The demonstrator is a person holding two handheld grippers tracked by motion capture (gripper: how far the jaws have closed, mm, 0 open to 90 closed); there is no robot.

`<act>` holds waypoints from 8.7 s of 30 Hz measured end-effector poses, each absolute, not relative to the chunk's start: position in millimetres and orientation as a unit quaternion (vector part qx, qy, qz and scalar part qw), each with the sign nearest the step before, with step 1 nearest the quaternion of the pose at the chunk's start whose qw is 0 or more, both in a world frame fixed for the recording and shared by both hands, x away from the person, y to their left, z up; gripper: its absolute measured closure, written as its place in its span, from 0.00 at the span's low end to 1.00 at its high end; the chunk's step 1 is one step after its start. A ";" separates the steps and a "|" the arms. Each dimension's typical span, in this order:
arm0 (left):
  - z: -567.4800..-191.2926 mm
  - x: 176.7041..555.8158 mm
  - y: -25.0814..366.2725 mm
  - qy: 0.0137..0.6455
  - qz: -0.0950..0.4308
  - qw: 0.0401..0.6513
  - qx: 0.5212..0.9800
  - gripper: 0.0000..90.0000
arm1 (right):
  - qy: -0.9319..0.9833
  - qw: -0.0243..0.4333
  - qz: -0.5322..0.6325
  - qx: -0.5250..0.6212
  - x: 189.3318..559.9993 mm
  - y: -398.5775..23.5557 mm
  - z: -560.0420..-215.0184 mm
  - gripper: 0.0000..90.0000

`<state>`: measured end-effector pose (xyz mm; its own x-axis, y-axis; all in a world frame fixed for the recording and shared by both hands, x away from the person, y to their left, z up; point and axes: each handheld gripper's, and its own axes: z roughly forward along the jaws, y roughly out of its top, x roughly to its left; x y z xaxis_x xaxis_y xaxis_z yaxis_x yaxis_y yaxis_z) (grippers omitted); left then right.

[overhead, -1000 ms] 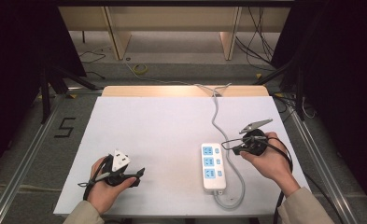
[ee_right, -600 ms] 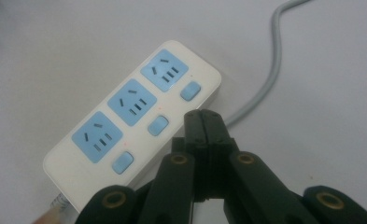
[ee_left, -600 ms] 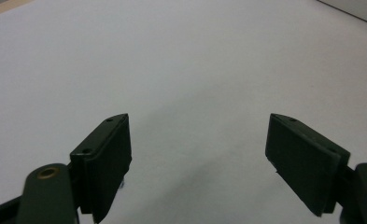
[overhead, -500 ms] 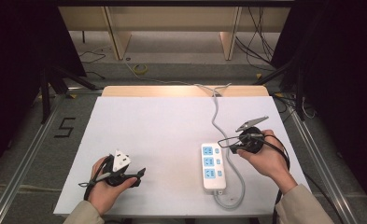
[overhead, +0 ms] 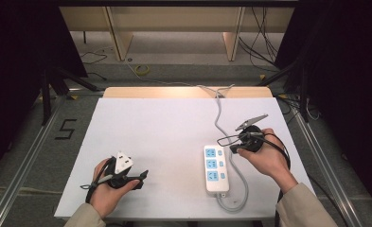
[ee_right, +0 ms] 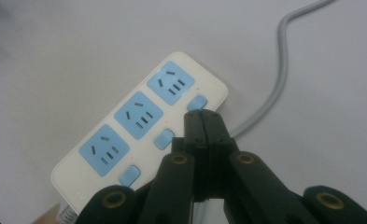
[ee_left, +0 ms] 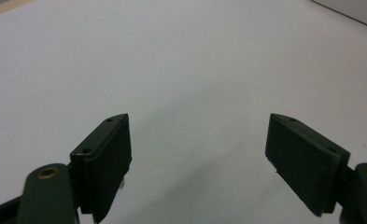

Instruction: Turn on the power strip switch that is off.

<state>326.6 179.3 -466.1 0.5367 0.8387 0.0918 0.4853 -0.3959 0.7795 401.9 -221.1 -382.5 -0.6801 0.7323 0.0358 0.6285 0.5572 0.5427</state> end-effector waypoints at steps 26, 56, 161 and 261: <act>-466.0 327.0 178.0 0.412 0.245 0.362 0.800 0.25 | 0.884 0.092 0.246 0.387 415.0 -205.5 -379.5 1.00; -466.9 326.1 175.2 0.408 0.242 0.362 0.803 0.25 | 0.889 0.086 0.224 0.391 427.1 -191.2 -379.7 1.00; -466.5 326.7 174.9 0.407 0.242 0.364 0.802 0.25 | 0.898 0.050 0.148 0.411 459.9 -167.9 -406.4 1.00; -466.2 326.6 173.3 0.405 0.239 0.368 0.802 0.25 | 0.896 0.015 0.127 0.426 465.0 -165.6 -428.5 1.00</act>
